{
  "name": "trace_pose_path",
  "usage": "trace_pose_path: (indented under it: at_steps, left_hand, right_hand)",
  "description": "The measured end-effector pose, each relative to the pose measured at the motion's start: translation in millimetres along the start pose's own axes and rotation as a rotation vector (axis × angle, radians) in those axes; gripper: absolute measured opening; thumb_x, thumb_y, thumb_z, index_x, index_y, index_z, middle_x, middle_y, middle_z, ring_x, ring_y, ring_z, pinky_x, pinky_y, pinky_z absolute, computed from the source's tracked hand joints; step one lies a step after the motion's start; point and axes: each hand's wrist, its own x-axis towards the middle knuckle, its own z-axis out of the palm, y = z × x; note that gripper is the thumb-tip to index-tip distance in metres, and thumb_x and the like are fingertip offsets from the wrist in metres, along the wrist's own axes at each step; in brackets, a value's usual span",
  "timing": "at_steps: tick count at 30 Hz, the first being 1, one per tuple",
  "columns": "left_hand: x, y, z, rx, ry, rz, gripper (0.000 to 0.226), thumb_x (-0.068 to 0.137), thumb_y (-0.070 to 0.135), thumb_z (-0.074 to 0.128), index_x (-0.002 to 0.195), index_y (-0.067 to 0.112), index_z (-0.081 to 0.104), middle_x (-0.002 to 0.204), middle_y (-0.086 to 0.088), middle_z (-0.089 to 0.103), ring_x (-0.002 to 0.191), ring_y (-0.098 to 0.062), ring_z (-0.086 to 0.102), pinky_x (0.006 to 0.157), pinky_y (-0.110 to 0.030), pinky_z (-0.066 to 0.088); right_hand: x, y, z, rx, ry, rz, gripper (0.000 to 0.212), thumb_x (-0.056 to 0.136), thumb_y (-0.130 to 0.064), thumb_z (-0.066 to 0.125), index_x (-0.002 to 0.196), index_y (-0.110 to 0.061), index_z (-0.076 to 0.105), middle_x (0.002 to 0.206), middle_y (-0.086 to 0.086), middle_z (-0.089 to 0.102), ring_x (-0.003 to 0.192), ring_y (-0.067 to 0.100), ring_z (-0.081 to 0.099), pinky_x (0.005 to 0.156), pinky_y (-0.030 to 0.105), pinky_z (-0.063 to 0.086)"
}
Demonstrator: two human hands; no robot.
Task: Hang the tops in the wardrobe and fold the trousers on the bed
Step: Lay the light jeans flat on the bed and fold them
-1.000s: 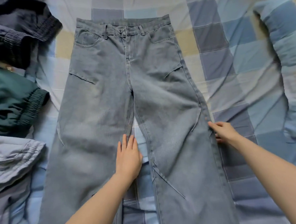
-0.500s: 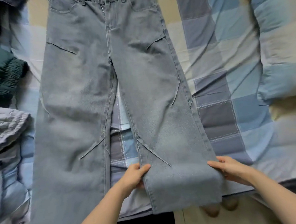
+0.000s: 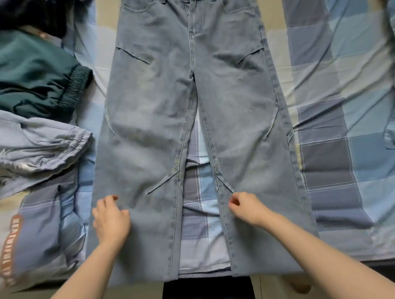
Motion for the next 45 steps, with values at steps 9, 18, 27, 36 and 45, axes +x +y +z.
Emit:
trace_pose_path:
  at_steps: [9, 18, 27, 36, 45]
  left_hand:
    - [50, -85, -11, -0.315, -0.223, -0.263, 0.035, 0.087, 0.016, 0.071, 0.114, -0.004, 0.06, 0.115, -0.021, 0.065, 0.108, -0.033, 0.06, 0.09, -0.039, 0.042]
    - [17, -154, -37, -0.507, -0.94, -0.275, 0.019, 0.082, 0.021, 0.077, 0.098, 0.012, 0.074, 0.098, -0.006, 0.076, 0.087, -0.02, 0.074, 0.066, -0.024, 0.056]
    - [-3, -186, -22, 0.214, -0.642, -0.108, 0.011, 0.092, 0.022, 0.057, 0.09, 0.012, 0.061, 0.102, -0.011, 0.069, 0.099, -0.029, 0.064, 0.078, -0.032, 0.046]
    - [-12, -46, -7, 0.244, -0.416, 0.283, 0.026, 0.091, 0.017, 0.047, 0.116, 0.014, 0.053, 0.12, -0.011, 0.06, 0.109, -0.034, 0.059, 0.086, -0.04, 0.048]
    - [-10, 145, 45, 0.274, -0.464, 0.81, 0.066, 0.091, 0.018, 0.049, 0.151, 0.027, 0.024, 0.149, -0.005, 0.028, 0.128, -0.031, 0.032, 0.099, -0.041, 0.041]
  right_hand:
    - [42, -114, 75, 0.88, -0.184, 0.2, 0.031, 0.089, -0.017, 0.066, 0.117, -0.01, 0.056, 0.109, 0.008, 0.063, 0.097, 0.017, 0.058, 0.094, 0.039, 0.048]
    - [-6, -104, 131, 0.883, -0.506, 0.168, 0.02, 0.095, -0.013, 0.057, 0.115, -0.015, 0.057, 0.102, 0.002, 0.071, 0.081, 0.015, 0.069, 0.068, 0.029, 0.055]
    - [-9, -73, 134, 0.096, -0.372, 0.076, 0.017, 0.092, -0.013, 0.054, 0.082, -0.009, 0.067, 0.09, 0.015, 0.071, 0.082, 0.027, 0.067, 0.074, 0.032, 0.051]
    - [41, -30, -3, 0.083, 0.169, 0.075, 0.017, 0.09, -0.006, 0.053, 0.081, -0.011, 0.067, 0.088, 0.017, 0.072, 0.091, 0.035, 0.067, 0.083, 0.039, 0.051]
    - [85, 46, -135, 0.19, 0.745, 0.446, 0.047, 0.093, -0.018, 0.054, 0.13, 0.005, 0.039, 0.139, 0.03, 0.037, 0.128, 0.045, 0.037, 0.105, 0.045, 0.032]
